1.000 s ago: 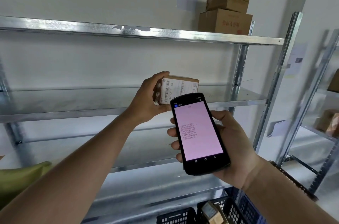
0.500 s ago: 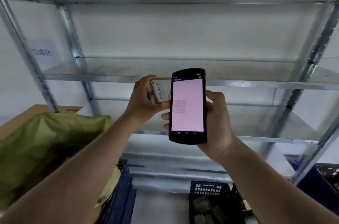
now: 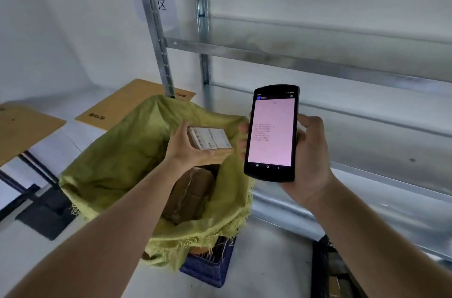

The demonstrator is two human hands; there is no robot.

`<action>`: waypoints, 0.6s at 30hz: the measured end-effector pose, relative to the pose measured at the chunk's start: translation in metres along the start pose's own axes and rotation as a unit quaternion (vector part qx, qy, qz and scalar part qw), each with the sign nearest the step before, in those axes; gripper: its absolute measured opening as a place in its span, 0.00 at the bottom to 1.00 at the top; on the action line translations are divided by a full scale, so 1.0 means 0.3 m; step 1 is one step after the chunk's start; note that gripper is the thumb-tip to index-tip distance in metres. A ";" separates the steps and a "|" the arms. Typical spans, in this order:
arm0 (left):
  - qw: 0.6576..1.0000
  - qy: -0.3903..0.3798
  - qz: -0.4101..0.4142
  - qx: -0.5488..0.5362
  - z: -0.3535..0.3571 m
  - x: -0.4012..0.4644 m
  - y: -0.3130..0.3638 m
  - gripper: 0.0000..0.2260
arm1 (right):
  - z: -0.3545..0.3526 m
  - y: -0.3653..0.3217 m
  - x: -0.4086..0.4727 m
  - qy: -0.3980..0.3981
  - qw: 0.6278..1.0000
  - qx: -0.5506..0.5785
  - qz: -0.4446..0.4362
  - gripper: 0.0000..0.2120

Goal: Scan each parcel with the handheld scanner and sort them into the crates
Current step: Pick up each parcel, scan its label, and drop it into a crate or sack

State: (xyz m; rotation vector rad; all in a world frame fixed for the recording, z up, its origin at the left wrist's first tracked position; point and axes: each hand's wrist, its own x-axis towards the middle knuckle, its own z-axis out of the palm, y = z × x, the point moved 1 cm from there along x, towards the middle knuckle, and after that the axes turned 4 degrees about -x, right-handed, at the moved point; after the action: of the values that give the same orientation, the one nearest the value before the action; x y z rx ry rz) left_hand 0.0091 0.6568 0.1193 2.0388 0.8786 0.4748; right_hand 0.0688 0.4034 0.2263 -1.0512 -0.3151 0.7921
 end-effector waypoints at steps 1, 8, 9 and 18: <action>1.000 0.002 -0.018 0.001 -0.008 0.040 -0.059 0.47 | 0.026 0.032 0.043 0.008 1.000 0.002 0.007 0.30; 0.986 -0.001 -0.158 0.049 -0.036 0.240 -0.233 0.44 | 0.095 0.130 0.191 0.064 0.997 -0.024 0.040 0.32; 0.987 -0.011 -0.156 0.046 -0.025 0.257 -0.227 0.41 | 0.094 0.132 0.203 0.071 0.996 -0.023 0.039 0.32; 0.977 -0.160 -0.058 -0.127 0.188 0.210 -0.006 0.27 | 0.008 0.131 0.179 0.142 0.990 -0.013 0.011 0.31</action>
State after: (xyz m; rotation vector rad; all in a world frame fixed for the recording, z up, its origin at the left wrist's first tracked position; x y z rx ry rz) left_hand 0.0854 0.6724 0.0863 1.7552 0.6975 0.1750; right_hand 0.0875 0.4533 0.1864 -1.1768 -0.0701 0.6490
